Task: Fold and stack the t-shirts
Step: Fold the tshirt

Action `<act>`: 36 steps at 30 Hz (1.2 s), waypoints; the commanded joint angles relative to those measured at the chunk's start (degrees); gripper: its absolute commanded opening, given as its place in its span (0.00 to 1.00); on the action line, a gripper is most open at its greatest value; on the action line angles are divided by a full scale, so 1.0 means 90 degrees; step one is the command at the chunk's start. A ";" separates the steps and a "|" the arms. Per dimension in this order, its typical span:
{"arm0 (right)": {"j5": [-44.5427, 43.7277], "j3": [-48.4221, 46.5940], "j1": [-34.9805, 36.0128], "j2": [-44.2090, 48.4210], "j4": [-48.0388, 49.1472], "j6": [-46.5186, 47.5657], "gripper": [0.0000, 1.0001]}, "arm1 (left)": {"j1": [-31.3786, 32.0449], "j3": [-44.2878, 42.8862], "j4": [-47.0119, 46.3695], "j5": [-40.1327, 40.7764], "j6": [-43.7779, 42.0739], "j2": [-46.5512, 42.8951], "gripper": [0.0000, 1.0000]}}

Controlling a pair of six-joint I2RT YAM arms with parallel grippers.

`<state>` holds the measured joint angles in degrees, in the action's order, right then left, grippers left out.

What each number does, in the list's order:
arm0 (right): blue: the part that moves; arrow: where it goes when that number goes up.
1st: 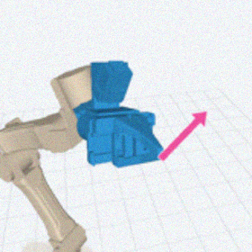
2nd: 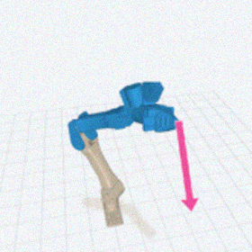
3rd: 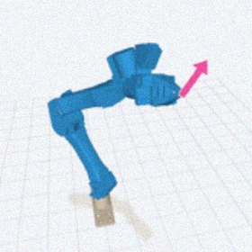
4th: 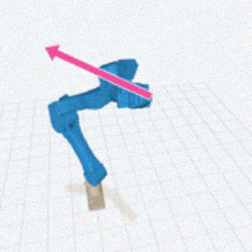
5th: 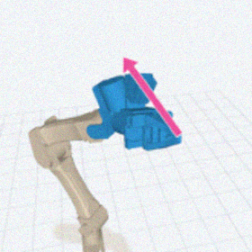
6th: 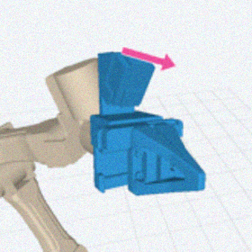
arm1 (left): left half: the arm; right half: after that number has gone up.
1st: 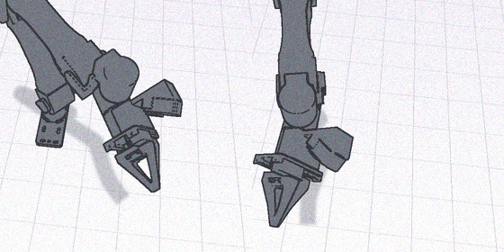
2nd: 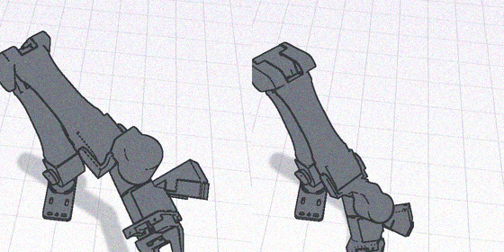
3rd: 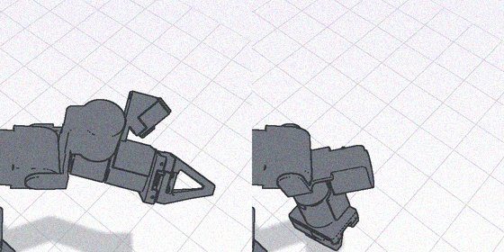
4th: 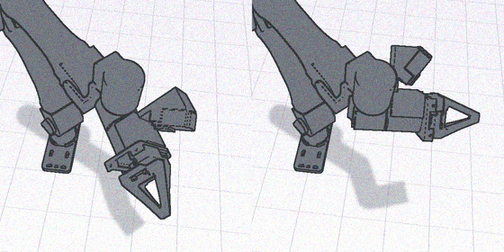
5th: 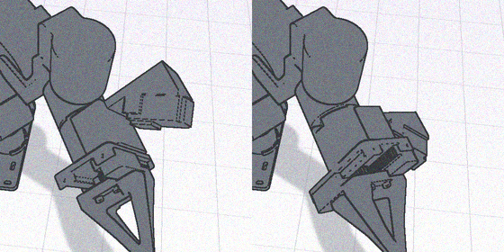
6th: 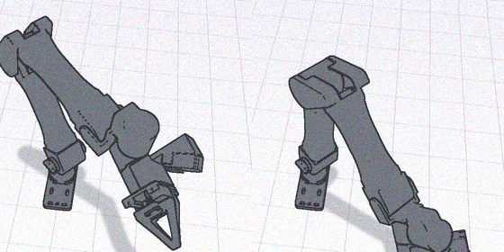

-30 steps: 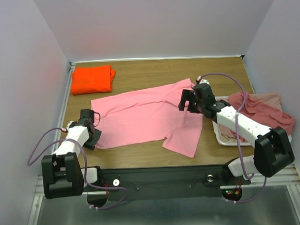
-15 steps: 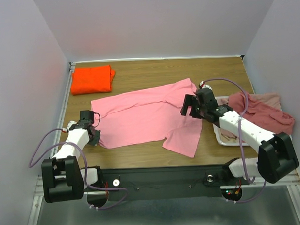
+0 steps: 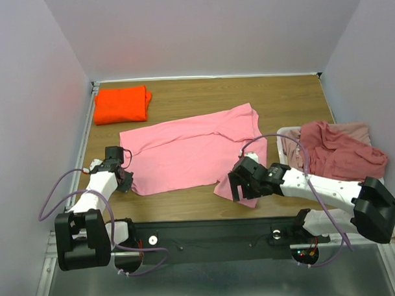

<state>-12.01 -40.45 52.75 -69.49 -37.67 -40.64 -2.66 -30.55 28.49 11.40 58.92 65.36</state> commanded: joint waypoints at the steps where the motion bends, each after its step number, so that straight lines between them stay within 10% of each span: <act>1: -0.0082 0.0304 0.0242 -0.0041 -0.0365 -0.0231 0.94 | 0.0022 0.0064 0.0067 -0.0007 -0.0082 -0.0075 0.00; 9: -0.0257 0.0451 0.0242 -0.0686 0.0406 -0.0005 0.86 | 0.0022 0.0084 0.0067 -0.0056 -0.0052 -0.0163 0.00; 12: -0.0442 0.0422 0.0252 -0.0930 0.0465 -0.0064 0.61 | 0.0031 0.0054 0.0116 -0.0056 -0.0062 -0.0124 0.00; 14: -0.0598 0.0402 0.0242 -0.0979 0.0455 -0.0181 0.25 | 0.0022 0.0044 0.0135 -0.0056 -0.0052 -0.0143 0.00; 18: -0.0599 0.0295 0.0233 -0.0872 0.0455 -0.0230 0.02 | 0.0031 0.0025 0.0213 -0.0036 0.0016 -0.0251 0.00; 36: -0.1097 -0.1569 -0.1221 -0.0734 0.0406 0.0511 0.00 | 0.0022 -0.0414 0.0194 -0.0680 -0.0335 -0.0417 0.00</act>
<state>-19.07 -49.45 44.53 -75.77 -36.42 -39.20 -2.66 -31.16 30.04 7.27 57.78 61.69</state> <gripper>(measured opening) 0.033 0.033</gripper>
